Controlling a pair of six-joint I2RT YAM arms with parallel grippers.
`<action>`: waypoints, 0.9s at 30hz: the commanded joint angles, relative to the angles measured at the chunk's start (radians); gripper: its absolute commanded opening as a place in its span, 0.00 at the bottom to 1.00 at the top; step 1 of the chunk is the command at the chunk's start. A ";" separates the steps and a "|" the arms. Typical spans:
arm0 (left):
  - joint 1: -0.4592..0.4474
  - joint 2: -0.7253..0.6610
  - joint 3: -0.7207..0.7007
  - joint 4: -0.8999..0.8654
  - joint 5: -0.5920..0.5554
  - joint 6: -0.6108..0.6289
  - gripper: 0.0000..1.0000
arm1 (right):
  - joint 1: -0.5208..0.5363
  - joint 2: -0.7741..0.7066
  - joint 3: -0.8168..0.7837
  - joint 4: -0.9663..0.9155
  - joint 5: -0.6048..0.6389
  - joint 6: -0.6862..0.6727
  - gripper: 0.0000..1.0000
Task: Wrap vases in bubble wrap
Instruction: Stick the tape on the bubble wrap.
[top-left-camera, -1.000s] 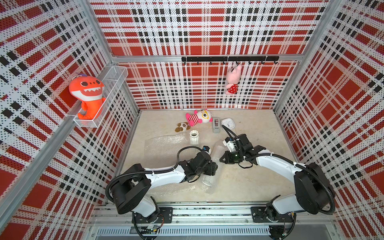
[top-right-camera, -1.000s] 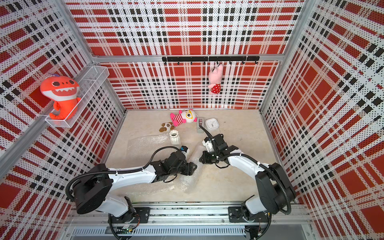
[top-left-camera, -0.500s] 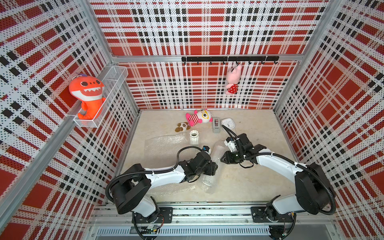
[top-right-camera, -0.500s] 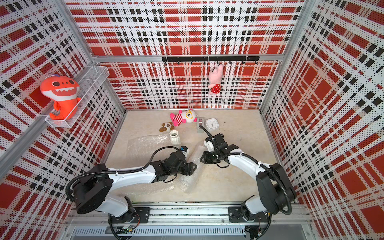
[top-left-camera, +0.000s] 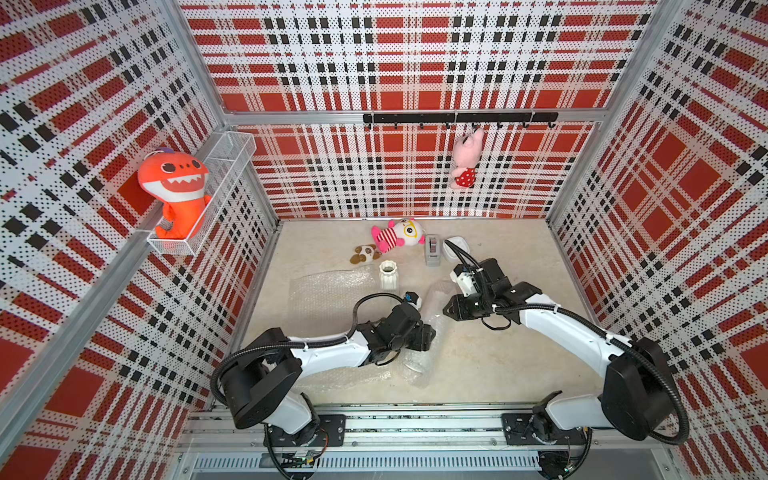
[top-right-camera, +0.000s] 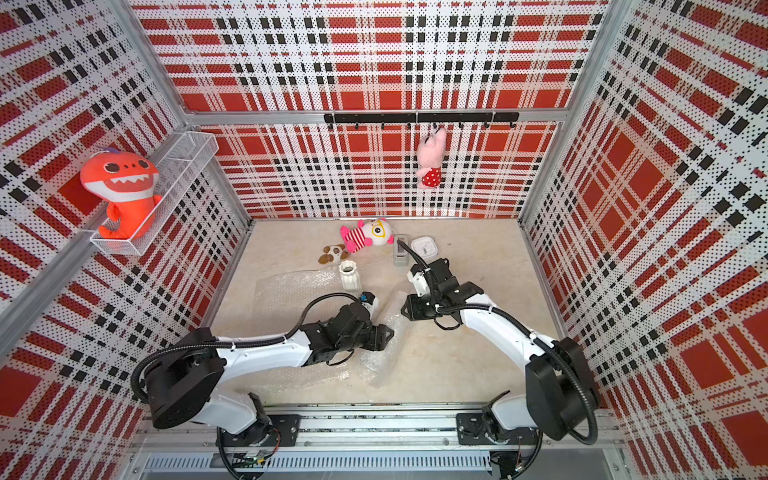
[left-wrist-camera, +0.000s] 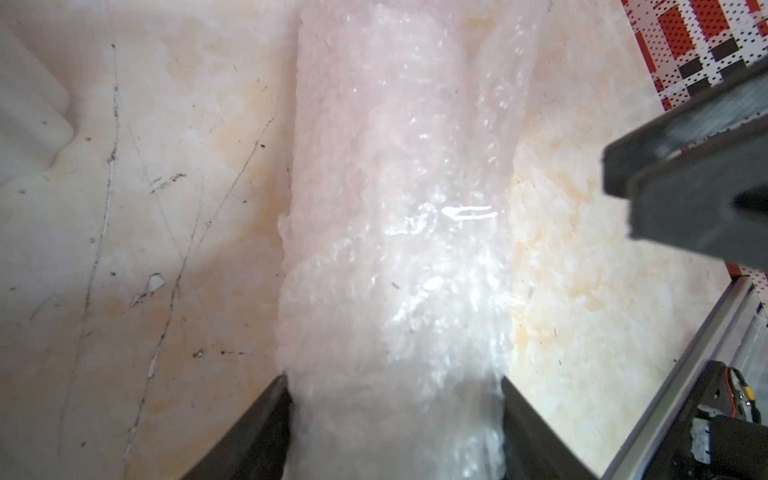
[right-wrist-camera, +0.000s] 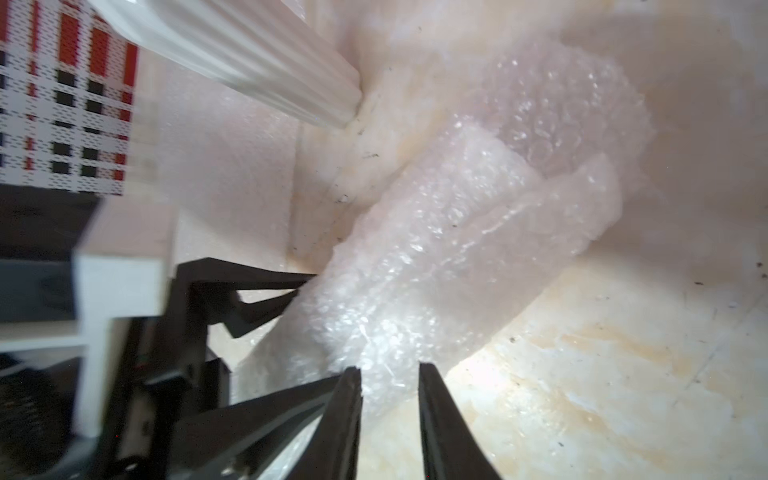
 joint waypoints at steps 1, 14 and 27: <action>0.003 -0.004 -0.026 -0.020 0.020 -0.008 0.55 | 0.044 0.032 0.004 0.046 -0.053 0.025 0.24; 0.003 -0.001 -0.041 -0.010 0.033 -0.014 0.54 | 0.055 0.100 -0.042 0.157 0.033 0.022 0.13; 0.006 0.001 -0.044 -0.002 0.034 -0.015 0.54 | 0.052 0.072 -0.127 0.204 0.048 0.043 0.13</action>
